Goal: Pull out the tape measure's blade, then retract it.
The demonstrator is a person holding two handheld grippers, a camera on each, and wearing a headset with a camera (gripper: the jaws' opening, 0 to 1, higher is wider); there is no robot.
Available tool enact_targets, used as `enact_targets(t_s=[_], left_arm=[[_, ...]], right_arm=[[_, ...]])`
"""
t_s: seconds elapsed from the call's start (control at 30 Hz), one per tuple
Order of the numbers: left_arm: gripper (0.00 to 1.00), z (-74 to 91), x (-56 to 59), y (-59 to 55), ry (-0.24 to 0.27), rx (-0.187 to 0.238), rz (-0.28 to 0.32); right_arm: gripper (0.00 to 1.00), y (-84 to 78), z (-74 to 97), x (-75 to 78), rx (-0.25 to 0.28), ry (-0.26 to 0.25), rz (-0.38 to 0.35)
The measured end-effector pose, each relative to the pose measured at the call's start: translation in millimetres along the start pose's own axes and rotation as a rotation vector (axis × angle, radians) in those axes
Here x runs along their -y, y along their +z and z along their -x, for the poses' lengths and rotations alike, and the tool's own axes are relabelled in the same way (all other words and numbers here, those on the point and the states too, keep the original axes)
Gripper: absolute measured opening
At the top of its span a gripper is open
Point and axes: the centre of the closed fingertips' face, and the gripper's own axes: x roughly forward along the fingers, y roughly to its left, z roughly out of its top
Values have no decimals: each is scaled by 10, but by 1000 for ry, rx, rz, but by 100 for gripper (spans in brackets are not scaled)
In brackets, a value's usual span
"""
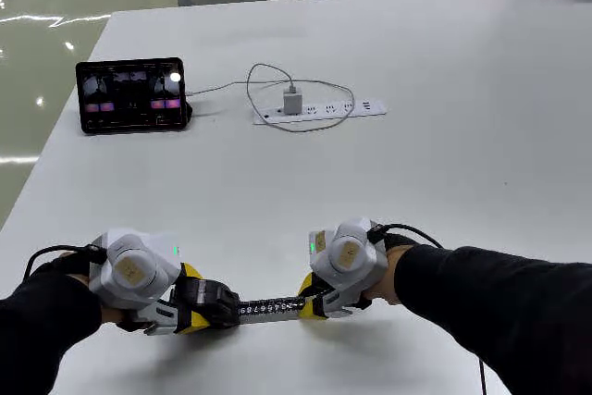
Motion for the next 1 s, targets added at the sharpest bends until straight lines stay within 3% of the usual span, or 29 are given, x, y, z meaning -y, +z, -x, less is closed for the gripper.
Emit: enact_targets(t_s=[1.0], left_arm=[[30,-7,11,13,4,10,2]], right_arm=[[10,-162,129,14,-15,-6,-2]])
